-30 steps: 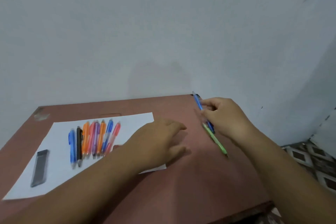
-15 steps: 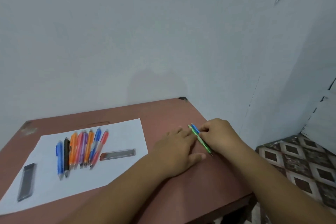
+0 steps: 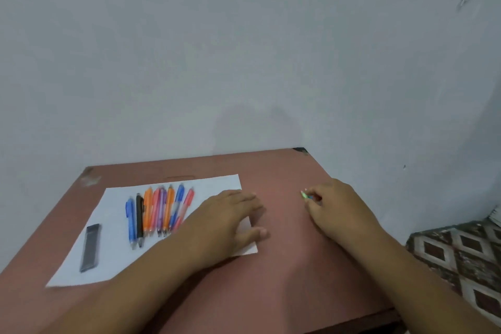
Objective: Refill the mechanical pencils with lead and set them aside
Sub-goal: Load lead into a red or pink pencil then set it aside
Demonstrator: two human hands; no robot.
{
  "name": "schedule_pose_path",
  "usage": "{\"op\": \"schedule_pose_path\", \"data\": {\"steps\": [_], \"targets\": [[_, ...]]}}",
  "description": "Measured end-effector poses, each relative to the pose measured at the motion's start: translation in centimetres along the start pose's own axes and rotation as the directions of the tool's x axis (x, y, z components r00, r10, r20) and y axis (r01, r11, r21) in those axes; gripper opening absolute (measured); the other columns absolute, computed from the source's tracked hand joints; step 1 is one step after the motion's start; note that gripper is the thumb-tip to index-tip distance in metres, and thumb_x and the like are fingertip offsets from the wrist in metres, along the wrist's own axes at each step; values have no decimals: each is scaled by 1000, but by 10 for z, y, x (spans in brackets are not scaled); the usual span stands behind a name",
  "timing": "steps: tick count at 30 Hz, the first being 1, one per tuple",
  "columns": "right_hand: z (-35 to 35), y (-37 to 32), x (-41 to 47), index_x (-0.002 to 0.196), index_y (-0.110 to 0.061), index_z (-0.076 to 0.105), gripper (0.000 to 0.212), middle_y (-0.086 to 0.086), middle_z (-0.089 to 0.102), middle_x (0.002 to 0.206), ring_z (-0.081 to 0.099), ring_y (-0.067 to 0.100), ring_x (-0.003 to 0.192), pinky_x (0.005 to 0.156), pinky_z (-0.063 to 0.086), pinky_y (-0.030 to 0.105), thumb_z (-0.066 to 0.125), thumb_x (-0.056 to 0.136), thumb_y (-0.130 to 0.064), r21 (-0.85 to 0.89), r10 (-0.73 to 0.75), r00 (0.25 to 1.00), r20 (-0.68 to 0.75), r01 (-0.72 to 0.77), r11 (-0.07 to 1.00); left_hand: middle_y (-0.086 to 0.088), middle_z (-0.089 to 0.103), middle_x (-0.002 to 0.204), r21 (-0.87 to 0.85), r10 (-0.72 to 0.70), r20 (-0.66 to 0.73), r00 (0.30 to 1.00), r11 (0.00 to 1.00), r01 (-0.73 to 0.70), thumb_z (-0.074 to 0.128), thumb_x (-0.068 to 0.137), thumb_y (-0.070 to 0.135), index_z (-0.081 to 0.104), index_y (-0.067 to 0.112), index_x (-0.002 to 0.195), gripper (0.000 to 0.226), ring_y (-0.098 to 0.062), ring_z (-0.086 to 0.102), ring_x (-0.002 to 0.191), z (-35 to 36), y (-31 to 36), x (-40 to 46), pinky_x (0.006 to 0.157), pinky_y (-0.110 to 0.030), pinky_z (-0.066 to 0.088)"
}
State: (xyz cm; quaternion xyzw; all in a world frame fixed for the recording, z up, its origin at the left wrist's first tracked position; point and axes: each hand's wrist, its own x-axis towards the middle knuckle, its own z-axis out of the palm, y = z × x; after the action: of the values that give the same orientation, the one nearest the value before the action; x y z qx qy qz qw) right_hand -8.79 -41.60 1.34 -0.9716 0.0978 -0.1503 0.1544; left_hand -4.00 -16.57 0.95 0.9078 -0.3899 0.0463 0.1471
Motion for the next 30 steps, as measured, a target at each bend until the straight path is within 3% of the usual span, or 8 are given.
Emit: {"op": "schedule_pose_path", "data": {"steps": [2, 4, 6, 8, 12, 16, 24, 30], "targets": [[3, -18, 0, 110, -29, 73, 21, -10, 62, 106, 56, 14, 105, 88, 49, 29, 56, 99, -34, -9, -128, 992, 3, 128, 992, 20, 36, 157, -1, -60, -30, 998, 998, 60, 46, 95, 66, 45, 38, 148, 60, -4, 28, 146, -11, -26, -19, 115, -21, 18], [8, -41, 0, 118, -33, 70, 24, -14, 60, 111, 50, 15, 114, 93, 47, 30, 52, 102, -34, -1, -239, 970, 53, 239, 971, 21, 50, 147, 18, -108, -67, 992, 994, 109, 45, 94, 67, 57, 37, 138, 54, -5, 41, 138, -23, -52, -37, 112, -22, 28], [16, -67, 3, 124, -36, 67, 28, -14, 60, 116, 47, 16, 119, 94, 47, 32, 48, 104, -33, -36, -339, 935, 103, 344, 938, 22, 66, 120, 37, -135, -170, 976, 989, 143, 39, 95, 67, 70, 35, 117, 50, -5, 57, 114, -31, -77, -55, 100, -25, 44], [27, -92, 10, 130, -37, 65, 31, -13, 60, 126, 45, 16, 121, 97, 45, 32, 46, 106, -31, -46, -440, 888, 133, 449, 892, 28, 62, 103, -21, -222, -307, 925, 974, 227, 44, 96, 59, 73, 34, 108, 41, -3, 55, 99, -36, -95, -70, 88, -28, 47], [52, -138, 29, 138, -35, 61, 35, -11, 61, 130, 48, 15, 115, 91, 50, 30, 50, 106, -24, -31, -578, 799, 167, 590, 807, 29, 59, 100, -140, -379, -413, 828, 925, 353, 61, 98, 35, 71, 34, 113, 19, -7, 55, 104, -37, -109, -87, 88, -32, 48], [78, -163, 51, 134, -38, 63, 37, -10, 64, 113, 49, 13, 95, 77, 57, 34, 64, 100, -24, -104, -638, 752, 166, 657, 747, 23, 64, 102, -138, -379, -400, 834, 925, 354, 60, 98, 35, 71, 35, 109, 15, -4, 53, 103, -35, -116, -85, 85, -29, 48], [85, -167, 71, 116, -38, 69, 24, -14, 66, 105, 49, 10, 89, 75, 57, 31, 69, 93, -42, -184, -746, 634, 204, 773, 607, 27, 61, 96, -311, -425, -445, 788, 899, 309, 59, 99, 32, 69, 35, 99, 10, 8, 49, 102, -36, -117, -84, 79, -12, 38], [72, -159, 86, 109, -38, 62, 13, -18, 62, 105, 47, 11, 96, 79, 53, 32, 65, 98, -31, -216, -759, 604, 241, 796, 565, 29, 61, 94, -243, -340, -473, 813, 937, 250, 59, 98, 32, 68, 36, 99, 9, -2, 56, 99, -39, -119, -84, 85, -30, 50]]}}
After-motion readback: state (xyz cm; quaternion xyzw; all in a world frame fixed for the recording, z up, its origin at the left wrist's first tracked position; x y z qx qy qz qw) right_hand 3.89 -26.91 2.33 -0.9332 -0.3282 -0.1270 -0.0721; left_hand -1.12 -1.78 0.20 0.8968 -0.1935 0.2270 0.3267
